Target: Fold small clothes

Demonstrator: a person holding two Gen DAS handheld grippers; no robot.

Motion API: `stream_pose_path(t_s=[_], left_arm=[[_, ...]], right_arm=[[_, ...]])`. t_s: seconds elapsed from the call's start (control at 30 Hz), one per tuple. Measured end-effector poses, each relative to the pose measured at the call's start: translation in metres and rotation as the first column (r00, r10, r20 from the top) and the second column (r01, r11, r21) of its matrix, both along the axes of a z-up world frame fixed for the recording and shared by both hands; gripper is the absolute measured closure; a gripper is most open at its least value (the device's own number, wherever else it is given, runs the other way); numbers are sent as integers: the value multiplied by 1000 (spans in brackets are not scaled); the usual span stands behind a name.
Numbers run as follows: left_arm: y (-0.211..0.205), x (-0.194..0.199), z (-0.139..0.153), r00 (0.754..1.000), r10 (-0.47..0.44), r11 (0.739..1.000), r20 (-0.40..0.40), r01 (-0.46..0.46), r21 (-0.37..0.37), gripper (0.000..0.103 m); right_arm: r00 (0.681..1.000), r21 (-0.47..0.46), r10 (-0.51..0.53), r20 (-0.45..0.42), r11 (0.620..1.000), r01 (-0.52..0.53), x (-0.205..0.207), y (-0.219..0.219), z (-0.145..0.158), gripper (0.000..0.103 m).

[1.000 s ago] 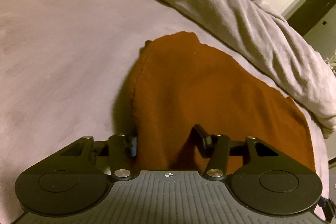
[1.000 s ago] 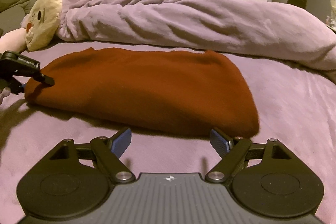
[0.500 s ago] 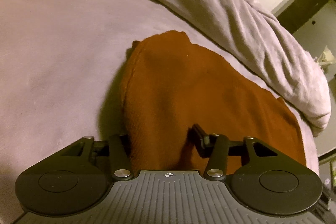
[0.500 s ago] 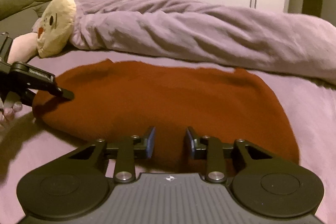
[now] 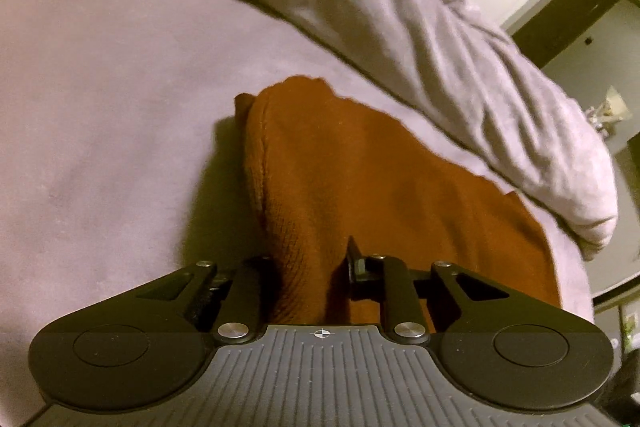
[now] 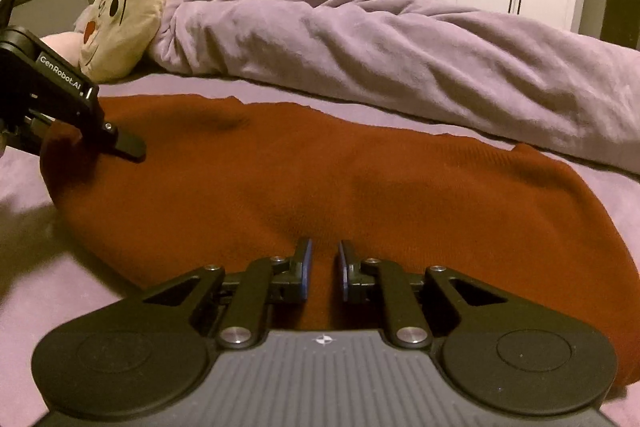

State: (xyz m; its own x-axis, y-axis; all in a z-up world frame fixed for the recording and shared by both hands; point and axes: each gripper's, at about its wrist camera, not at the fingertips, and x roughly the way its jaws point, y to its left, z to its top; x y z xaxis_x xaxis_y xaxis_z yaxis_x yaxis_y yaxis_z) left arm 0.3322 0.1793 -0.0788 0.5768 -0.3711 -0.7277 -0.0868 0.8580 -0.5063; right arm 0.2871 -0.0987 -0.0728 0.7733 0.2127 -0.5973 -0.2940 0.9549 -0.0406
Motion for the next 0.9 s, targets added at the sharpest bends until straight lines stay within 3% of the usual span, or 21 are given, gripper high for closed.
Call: stream_pose_path(t_s=[0.27,0.33,0.47,0.53,0.7,0.77,0.9], left_arm=[[9,4,-20,998,43,997,-53,-47,-64,59],[8,5,-19,997,42,997,-58,-45,-60,61],[5,7,-14,997,34,998,-72,-37,-43,80],[0,6,-3,998,27,999,-62,-29,-27,81],[-29,1,43,1000,9,999,-12,-9,-47,82],[-54,0,65,1000,-15,999,22,16,-30,82],[-111,2,90,993,-78,997,90,80,-21,82]], right_arm=[[1000,49,-17,17,999,16,-8,-4,18,90],[1000,54,-19,14,998,18,-9,-3,15,90],[1000,-24,19,-1,1000,-19,-6,4,-8,90],[1000,-28,26,-16,999,-27,-3,5,0,90],[999,114,-30,23,993,27,-26,-28,21,85],[997,131,-64,53,990,57,-44,-45,25,79],[983,186,-173,67,970,158,-71,-87,30,77]])
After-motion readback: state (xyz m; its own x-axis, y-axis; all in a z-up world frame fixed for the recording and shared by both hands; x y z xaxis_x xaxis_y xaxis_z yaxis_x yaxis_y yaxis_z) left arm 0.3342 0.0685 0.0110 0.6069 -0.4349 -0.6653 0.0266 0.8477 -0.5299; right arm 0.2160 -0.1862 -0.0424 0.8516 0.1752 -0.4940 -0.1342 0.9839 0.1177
